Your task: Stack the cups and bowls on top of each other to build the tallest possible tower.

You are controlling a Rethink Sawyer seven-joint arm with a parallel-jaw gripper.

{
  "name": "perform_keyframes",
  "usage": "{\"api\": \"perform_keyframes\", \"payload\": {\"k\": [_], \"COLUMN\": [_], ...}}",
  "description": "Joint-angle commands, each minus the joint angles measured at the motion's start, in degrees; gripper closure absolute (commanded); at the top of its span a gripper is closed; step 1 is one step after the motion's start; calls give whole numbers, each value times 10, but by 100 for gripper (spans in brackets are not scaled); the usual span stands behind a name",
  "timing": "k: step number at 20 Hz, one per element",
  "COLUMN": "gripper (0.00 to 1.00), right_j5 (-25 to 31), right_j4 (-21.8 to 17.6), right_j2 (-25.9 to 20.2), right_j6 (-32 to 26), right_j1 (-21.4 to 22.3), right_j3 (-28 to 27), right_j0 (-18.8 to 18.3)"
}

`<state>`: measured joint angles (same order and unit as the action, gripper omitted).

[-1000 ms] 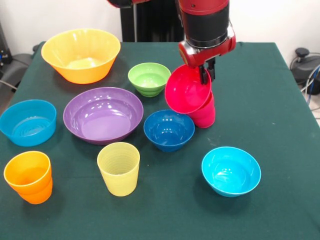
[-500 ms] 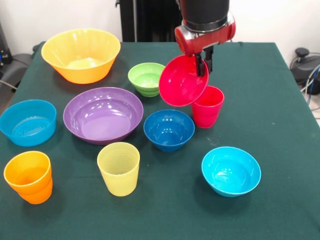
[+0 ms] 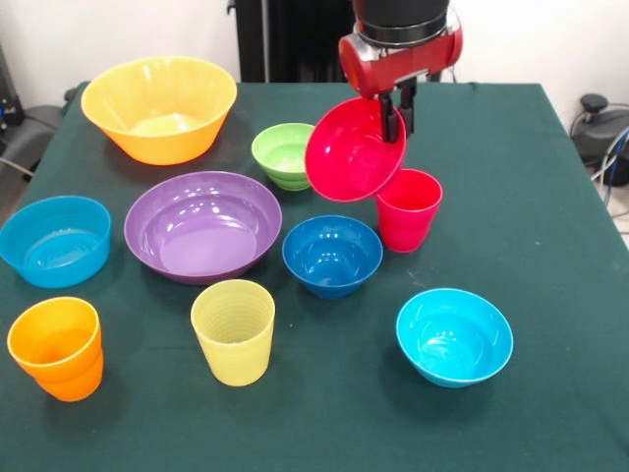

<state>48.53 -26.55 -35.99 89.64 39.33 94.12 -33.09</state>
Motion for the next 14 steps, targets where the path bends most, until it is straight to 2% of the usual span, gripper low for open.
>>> {"api": "perform_keyframes", "payload": {"k": [1,14], "gripper": [100,100], "right_j5": [35,18], "right_j4": [-16,-7], "right_j2": [-12,-13], "right_j6": [-67,-35], "right_j1": [-6,16], "right_j3": [13,50], "right_j0": [8,19]}}
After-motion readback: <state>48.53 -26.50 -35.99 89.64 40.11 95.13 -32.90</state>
